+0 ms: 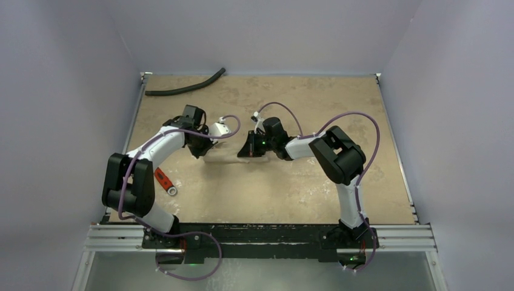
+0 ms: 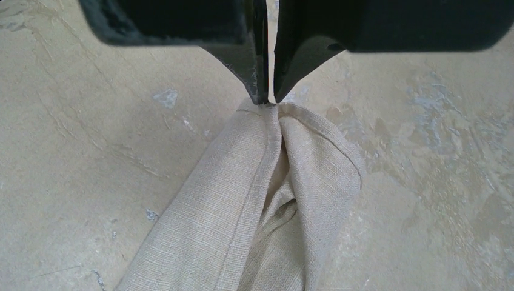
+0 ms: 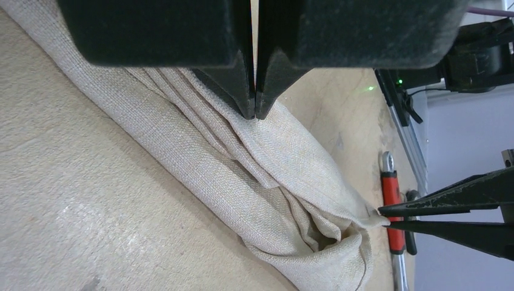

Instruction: Fold the napkin into a case and place the utensils inside

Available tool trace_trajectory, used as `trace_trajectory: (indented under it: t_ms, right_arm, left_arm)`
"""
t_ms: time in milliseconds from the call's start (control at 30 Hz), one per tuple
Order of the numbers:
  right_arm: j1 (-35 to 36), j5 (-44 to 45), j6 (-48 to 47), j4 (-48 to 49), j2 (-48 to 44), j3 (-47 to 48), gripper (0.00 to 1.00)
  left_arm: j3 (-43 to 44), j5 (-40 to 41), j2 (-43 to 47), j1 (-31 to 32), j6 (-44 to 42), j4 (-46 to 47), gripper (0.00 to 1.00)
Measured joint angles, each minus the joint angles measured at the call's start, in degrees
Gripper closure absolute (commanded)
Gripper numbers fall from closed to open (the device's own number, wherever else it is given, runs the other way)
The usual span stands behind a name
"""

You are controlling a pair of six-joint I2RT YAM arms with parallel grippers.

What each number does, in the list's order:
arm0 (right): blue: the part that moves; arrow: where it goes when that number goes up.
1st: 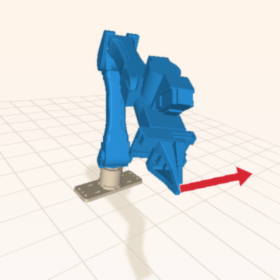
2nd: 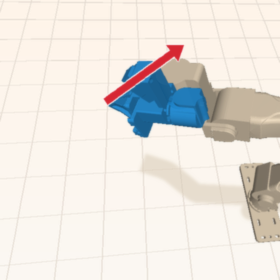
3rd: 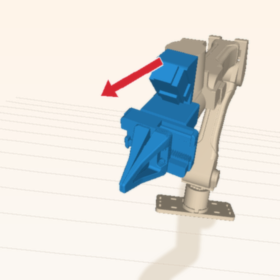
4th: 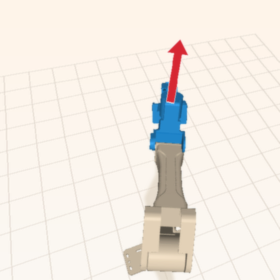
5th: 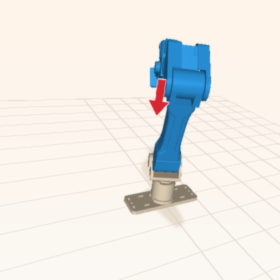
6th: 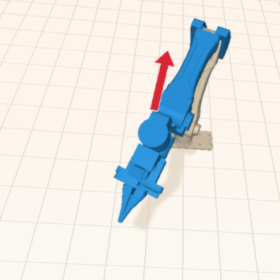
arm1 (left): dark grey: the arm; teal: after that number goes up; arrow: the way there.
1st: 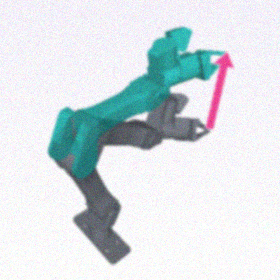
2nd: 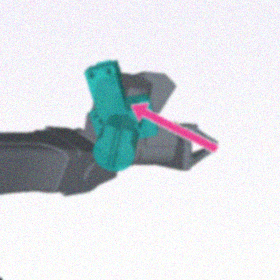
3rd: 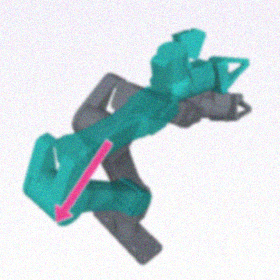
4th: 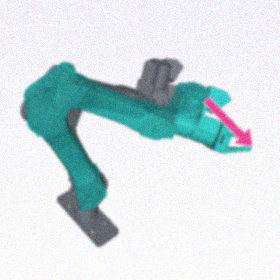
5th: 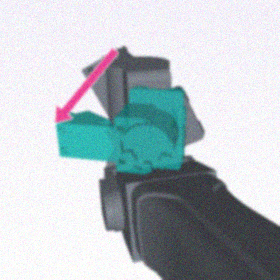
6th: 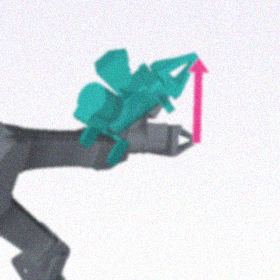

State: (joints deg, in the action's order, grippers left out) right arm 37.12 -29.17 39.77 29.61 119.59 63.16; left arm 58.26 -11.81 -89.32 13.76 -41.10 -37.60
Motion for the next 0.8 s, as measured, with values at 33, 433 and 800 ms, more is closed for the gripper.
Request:
trace_trajectory:
  t_ms: [33, 433, 800]
  right_arm:
    - [0.00, 0.20, -0.11, 0.00, -0.04, 0.00, 1.00]
    - [0.28, 1.66, -0.22, -0.46, -0.42, 0.04, 1.00]
    - [1.40, 4.59, -0.48, -1.53, -0.44, 1.31, 1.00]
  left_arm:
    - [0.00, -0.07, -0.28, -0.20, 0.09, 0.28, 0.95]
    - [0.04, -4.35, -2.64, -0.50, 3.63, 1.03, 1.00]
    - [1.66, -7.28, -4.33, -0.50, 5.51, 0.31, 1.00]
